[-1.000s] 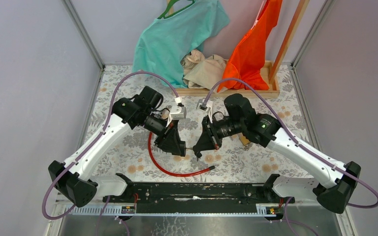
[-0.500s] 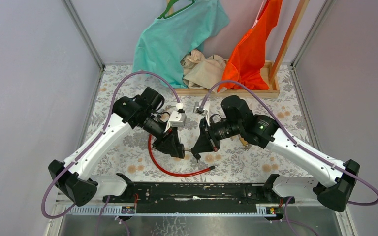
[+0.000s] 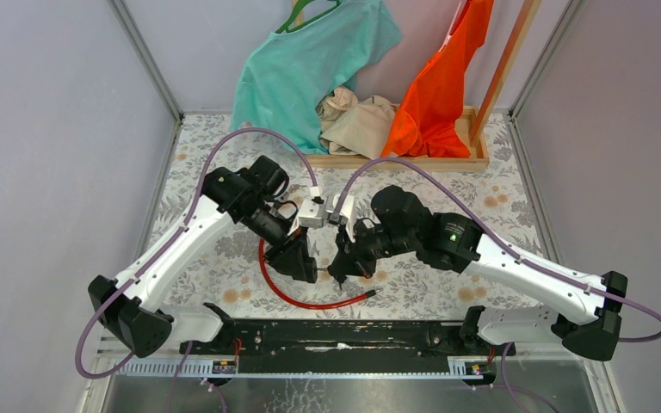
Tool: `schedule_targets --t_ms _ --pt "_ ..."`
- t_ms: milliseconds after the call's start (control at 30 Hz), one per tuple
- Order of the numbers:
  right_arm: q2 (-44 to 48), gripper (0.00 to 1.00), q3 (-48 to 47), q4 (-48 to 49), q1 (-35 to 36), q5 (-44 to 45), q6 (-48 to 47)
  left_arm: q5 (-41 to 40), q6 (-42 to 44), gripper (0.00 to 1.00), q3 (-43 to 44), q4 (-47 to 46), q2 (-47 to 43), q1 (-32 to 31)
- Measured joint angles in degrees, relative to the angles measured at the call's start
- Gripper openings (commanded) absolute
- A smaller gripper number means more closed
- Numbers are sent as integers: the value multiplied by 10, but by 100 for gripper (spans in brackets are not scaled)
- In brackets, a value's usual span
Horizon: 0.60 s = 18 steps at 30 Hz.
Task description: Unlock with the key
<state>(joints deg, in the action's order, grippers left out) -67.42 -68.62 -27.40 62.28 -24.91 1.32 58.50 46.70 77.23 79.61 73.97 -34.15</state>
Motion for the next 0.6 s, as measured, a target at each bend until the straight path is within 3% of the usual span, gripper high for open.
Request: schedule_targets --t_ms 267,600 --pt "17 0 16 14 4 21 16 5 28 0 22 26 32 0" --pt "74 0 78 120 5 40 105 -38 -64 0 28 -48 -50 -5"
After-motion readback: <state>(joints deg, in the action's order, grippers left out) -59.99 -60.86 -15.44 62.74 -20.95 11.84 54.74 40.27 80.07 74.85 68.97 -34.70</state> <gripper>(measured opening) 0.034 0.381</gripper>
